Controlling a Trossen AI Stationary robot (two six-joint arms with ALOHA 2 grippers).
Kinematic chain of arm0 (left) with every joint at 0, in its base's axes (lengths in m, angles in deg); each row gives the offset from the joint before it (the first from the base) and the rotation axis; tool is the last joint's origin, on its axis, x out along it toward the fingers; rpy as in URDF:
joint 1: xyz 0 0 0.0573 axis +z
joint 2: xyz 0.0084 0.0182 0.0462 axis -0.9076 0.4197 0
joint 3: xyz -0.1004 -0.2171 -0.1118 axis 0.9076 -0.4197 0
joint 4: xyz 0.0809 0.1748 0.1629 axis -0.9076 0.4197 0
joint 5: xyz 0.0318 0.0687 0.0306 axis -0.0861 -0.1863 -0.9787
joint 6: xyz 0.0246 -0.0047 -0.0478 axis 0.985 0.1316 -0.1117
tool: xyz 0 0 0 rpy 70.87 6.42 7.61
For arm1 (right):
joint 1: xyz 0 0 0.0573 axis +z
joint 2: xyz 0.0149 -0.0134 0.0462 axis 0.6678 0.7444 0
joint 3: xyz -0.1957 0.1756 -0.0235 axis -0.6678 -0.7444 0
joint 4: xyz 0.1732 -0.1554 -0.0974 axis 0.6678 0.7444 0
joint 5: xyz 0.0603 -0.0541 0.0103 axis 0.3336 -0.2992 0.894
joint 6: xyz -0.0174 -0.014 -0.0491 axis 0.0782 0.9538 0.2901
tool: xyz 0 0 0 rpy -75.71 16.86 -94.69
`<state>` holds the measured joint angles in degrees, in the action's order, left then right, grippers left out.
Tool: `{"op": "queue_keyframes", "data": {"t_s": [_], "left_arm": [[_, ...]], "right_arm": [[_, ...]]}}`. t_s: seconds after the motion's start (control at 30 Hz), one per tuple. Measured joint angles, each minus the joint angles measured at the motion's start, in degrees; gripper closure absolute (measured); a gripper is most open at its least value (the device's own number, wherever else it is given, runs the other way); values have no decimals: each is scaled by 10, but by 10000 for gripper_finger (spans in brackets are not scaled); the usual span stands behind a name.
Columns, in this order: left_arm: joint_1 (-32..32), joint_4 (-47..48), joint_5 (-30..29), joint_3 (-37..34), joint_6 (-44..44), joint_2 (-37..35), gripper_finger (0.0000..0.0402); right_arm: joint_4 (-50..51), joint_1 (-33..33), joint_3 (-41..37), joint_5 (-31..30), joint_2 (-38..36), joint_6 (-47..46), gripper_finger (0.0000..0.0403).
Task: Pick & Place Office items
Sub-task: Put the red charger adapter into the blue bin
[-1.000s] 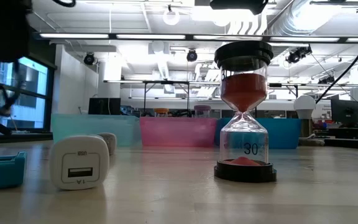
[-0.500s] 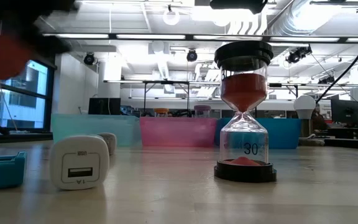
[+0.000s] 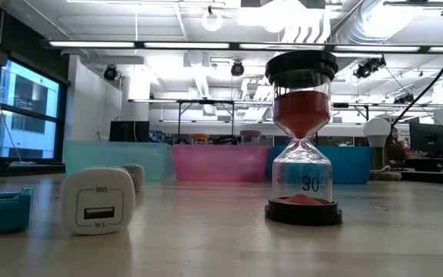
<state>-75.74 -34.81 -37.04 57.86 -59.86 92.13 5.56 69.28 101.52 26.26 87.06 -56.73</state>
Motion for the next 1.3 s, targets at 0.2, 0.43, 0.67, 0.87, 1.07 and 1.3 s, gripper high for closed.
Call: {"op": "queue_keyframes", "data": {"t_s": [0.2, 0.43, 0.67, 0.87, 1.07, 1.3], "left_arm": [[1, -79, 139, -3, 105, 59, 190], [-20, -142, 92, -4, 220, 91, 187], [-59, -164, 35, -4, 338, 58, 187], [-77, -189, 27, -2, 415, 55, 186], [-75, -228, 24, 0, 438, 55, 186], [-56, -221, 26, 0, 435, 55, 186]], "right_arm": [[-68, 9, 0, -2, 0, 7, 109], [-112, -5, 0, 55, 0, -20, 109], [-153, -5, 0, 59, 0, -21, 109], [-231, -11, 0, 104, 0, 1, 109], [-299, -39, 1, 176, 23, -25, 109], [-380, -75, 0, 215, 88, -54, 109]]}}
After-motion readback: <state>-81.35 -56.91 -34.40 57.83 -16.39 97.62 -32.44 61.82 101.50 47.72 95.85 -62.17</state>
